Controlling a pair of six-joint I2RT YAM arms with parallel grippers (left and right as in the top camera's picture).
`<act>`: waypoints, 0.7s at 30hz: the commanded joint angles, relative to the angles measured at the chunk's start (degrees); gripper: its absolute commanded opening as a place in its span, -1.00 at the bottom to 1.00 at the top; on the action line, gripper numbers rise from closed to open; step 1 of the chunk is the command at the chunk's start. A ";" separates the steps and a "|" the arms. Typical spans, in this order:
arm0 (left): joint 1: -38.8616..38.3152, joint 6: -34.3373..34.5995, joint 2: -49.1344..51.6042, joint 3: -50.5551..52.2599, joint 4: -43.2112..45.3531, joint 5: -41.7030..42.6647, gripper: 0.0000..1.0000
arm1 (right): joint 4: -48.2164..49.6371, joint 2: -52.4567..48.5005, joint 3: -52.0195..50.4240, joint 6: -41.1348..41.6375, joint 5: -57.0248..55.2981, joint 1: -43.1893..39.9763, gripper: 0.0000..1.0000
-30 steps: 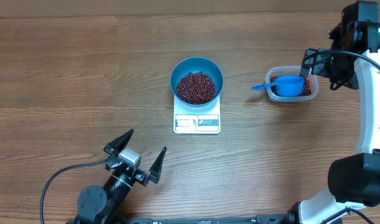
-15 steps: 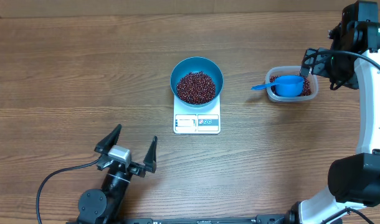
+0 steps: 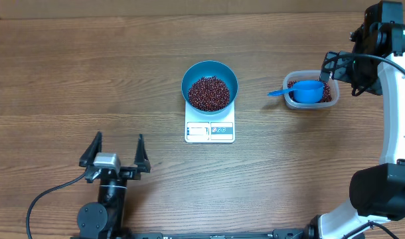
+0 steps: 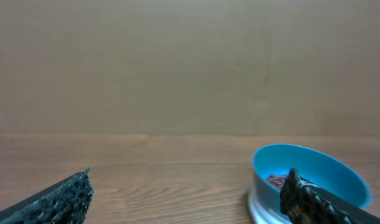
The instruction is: Scoop item into bowl and weigh 150g on scale
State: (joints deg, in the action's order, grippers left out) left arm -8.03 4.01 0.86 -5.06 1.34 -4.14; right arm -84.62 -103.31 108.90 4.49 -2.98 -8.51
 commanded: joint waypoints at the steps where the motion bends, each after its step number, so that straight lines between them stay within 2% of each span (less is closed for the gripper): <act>1: 2.62 1.73 -0.70 0.52 -0.81 -1.18 0.99 | 0.33 1.07 1.42 0.35 0.28 0.24 1.00; 9: 6.27 2.05 -0.70 4.92 -0.66 -0.61 0.99 | 0.33 1.07 1.42 0.33 0.28 0.24 1.00; 18: 6.91 1.64 -0.70 4.81 -5.62 -0.24 0.99 | 0.33 1.07 1.42 0.33 0.31 0.24 1.00; 21: 6.91 -1.57 -0.70 4.79 -5.62 0.13 0.99 | 0.33 1.07 1.42 0.35 0.28 0.24 1.00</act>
State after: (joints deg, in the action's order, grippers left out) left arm -1.72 4.27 0.84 -0.49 -4.19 -4.54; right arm -84.58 -103.31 108.90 4.49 -2.96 -8.51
